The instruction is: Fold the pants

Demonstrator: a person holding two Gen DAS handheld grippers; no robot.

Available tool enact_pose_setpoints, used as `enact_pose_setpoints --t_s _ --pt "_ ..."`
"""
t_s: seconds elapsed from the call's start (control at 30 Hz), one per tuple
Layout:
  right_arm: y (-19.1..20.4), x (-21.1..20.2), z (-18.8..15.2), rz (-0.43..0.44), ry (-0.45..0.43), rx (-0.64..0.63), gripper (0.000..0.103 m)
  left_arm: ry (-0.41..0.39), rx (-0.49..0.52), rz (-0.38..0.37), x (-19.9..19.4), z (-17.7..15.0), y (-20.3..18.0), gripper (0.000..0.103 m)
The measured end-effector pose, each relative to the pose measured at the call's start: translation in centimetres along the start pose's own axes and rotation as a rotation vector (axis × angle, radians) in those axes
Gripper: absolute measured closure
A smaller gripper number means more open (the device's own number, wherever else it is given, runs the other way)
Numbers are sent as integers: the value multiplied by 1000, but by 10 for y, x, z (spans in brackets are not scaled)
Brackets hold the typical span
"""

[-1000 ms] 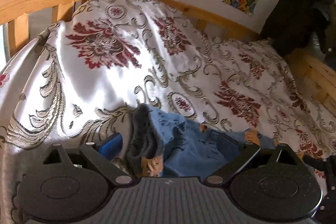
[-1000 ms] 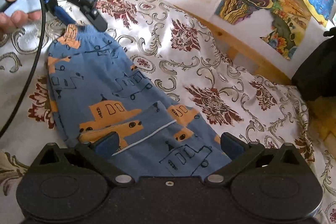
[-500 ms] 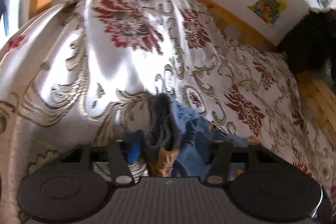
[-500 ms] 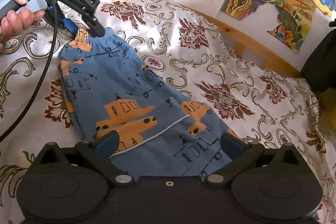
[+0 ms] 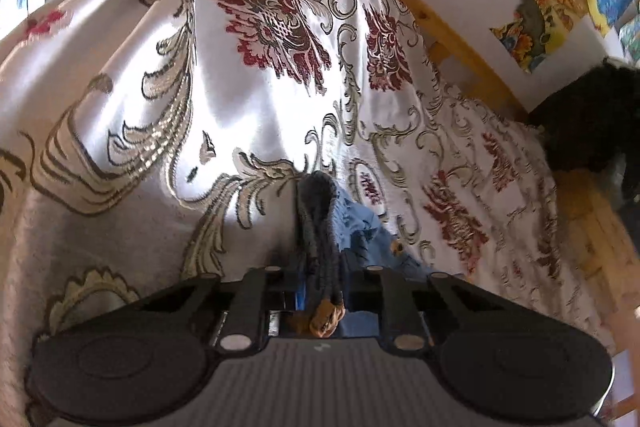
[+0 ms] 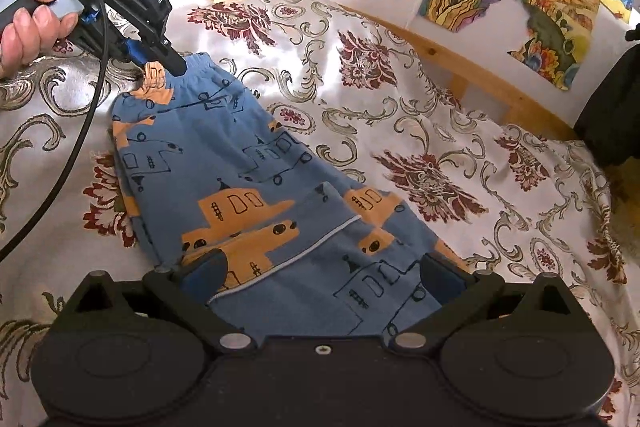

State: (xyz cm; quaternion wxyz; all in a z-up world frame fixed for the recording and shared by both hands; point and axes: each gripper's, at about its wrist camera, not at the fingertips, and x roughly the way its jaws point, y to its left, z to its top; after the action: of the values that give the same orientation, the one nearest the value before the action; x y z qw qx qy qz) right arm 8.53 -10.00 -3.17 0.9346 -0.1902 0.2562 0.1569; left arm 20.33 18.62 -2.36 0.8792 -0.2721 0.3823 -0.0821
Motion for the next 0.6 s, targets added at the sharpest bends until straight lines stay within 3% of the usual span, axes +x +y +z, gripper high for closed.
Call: enact_pose_setpoints --t_s 0.2,0.27,0.47,0.6 --pt "-8 -22 2 9 -37 14 1 -1 -37 -182 -18 -4 -17 85" --pt "-17 -32 3 1 -57 28 1 -2 -32 -210 -23 -8 -31 85" --pt "-60 -65 -5 -59 -98 141 1 24 115 -268 -26 -23 -102 85" --pt "-98 -85 -26 -146 -66 214 1 85 219 -298 -14 -43 -163 85"
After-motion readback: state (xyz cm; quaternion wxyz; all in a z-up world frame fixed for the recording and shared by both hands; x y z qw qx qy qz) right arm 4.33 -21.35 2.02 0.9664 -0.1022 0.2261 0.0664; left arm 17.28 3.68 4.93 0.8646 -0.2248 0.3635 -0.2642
